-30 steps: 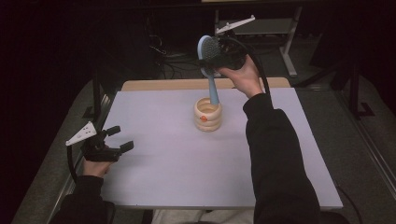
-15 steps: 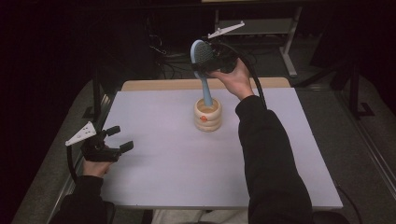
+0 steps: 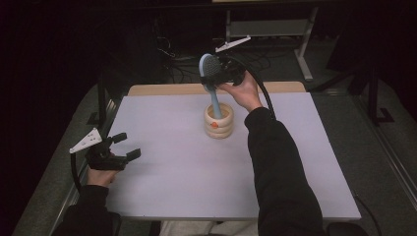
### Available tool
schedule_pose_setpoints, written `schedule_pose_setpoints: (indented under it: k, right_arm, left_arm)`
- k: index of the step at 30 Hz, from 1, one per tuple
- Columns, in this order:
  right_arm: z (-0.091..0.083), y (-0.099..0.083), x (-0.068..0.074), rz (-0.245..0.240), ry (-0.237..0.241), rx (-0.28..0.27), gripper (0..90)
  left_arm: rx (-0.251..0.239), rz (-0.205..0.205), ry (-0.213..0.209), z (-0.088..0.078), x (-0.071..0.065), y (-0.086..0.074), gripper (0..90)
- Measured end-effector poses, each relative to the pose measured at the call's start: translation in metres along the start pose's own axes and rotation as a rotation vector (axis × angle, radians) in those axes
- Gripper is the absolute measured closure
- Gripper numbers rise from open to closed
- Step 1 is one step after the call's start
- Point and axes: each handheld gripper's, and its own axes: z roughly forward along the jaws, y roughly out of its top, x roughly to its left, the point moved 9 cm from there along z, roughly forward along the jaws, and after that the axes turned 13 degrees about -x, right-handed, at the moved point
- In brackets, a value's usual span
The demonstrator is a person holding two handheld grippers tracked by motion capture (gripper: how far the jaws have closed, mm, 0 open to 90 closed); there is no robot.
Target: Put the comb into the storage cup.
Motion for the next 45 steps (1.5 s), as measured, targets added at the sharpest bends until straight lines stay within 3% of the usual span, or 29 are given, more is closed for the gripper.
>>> schedule_pose_setpoints:
  k: [15,34,45]
  right_arm:
    - [0.004,-0.026,-0.007,0.039,0.005,0.011,18.9]
    - [0.009,-0.054,-0.01,0.065,0.009,0.063,18.8]
    - [0.016,-0.059,-0.007,0.071,0.012,0.068,18.8]
  left_arm:
    - [0.006,0.0,0.0,0.001,0.0,-0.001,0.0]
    - [0.01,0.002,-0.001,0.001,-0.001,-0.001,0.0]
    - [0.016,0.004,-0.003,0.002,-0.001,-0.002,0.0]
